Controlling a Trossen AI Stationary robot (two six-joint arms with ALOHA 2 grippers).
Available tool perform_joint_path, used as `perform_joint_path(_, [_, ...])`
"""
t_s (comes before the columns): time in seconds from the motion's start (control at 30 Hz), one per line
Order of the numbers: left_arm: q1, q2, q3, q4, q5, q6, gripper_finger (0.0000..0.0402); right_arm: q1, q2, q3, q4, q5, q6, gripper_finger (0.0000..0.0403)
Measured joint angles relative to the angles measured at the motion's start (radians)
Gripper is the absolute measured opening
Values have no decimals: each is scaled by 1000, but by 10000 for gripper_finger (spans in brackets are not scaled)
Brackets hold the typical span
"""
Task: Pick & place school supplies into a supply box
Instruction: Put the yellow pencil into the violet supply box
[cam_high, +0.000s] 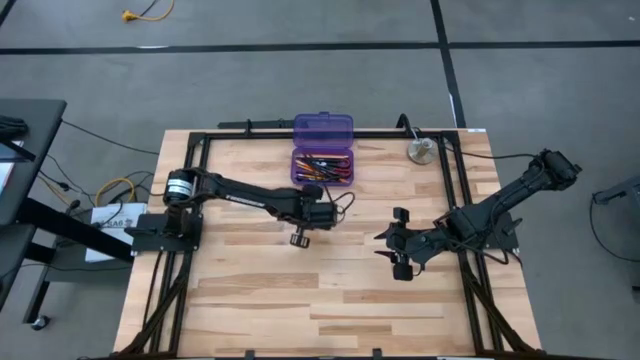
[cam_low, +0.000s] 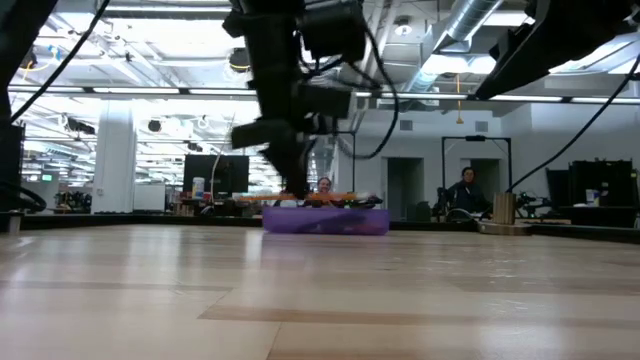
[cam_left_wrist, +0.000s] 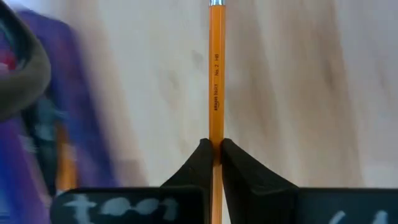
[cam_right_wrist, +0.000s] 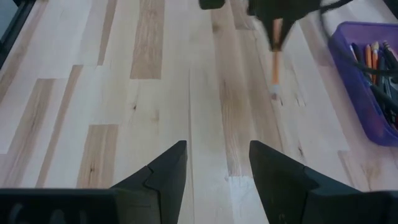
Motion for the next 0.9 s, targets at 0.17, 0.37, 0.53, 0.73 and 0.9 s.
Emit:
perform_joint_path(0.17, [57, -4, 73, -41, -89, 66, 0, 0, 0, 0, -1, 0, -6, 169])
perform_joint_path(0.37, [172, -5, 172, -50, -126, 195, 0, 0, 0, 0, -9, 2, -16, 169])
perform_joint_path(0.53, [300, -6, 198, 0, -61, 260, 0, -2, 0, 0, -9, 3, -43, 169])
perform_joint_path(0.73, [400, -5, 174, 62, 68, 264, 0, -2, 0, 0, -9, 31, -57, 169])
perform_joint_path(0.9, [442, 13, 174, 142, 180, 264, 0, -2, 0, 0, -8, 51, -69, 169])
